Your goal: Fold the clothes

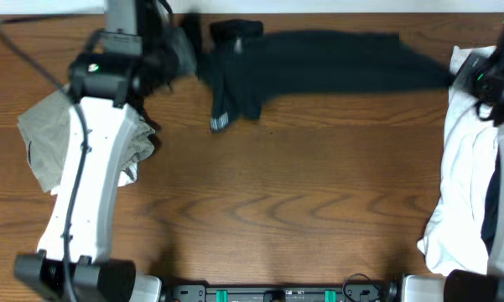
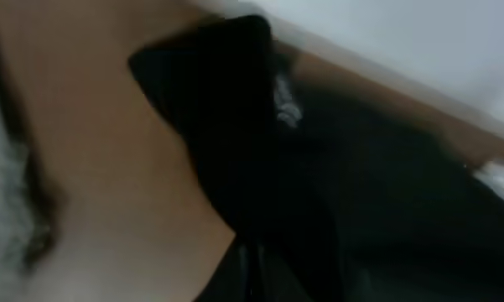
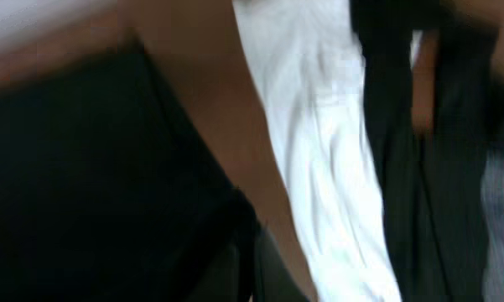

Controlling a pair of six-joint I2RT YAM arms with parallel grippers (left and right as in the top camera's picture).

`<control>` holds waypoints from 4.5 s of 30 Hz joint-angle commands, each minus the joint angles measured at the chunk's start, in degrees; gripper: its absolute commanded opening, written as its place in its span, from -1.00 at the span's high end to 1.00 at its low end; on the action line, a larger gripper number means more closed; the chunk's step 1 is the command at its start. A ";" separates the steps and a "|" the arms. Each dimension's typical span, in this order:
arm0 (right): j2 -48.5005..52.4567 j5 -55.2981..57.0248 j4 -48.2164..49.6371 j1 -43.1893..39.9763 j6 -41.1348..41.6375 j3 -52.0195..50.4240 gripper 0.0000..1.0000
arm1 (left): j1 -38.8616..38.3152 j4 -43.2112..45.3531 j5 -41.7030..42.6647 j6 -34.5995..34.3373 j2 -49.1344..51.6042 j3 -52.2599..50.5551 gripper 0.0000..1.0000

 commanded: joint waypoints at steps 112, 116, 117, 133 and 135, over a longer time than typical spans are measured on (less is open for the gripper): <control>0.66 3.13 1.11 -0.70 1.75 -26.75 0.92 | 4.59 8.57 7.28 10.82 -3.41 -22.47 -0.42; 0.66 3.13 1.16 -0.70 1.75 -26.75 0.91 | 1.31 -0.37 7.26 7.08 -6.16 -22.49 -0.43; 0.66 3.13 1.16 -0.70 1.75 -26.75 0.91 | 0.39 -2.34 7.26 6.86 -6.16 -22.51 -0.42; 0.66 3.13 0.42 -0.70 1.53 -26.75 0.84 | -12.66 -9.35 10.64 -3.65 -5.92 -40.46 -0.42; 0.66 3.13 0.63 -0.70 1.53 -26.75 0.84 | -13.33 -7.26 11.80 -4.35 -5.92 -42.66 -0.42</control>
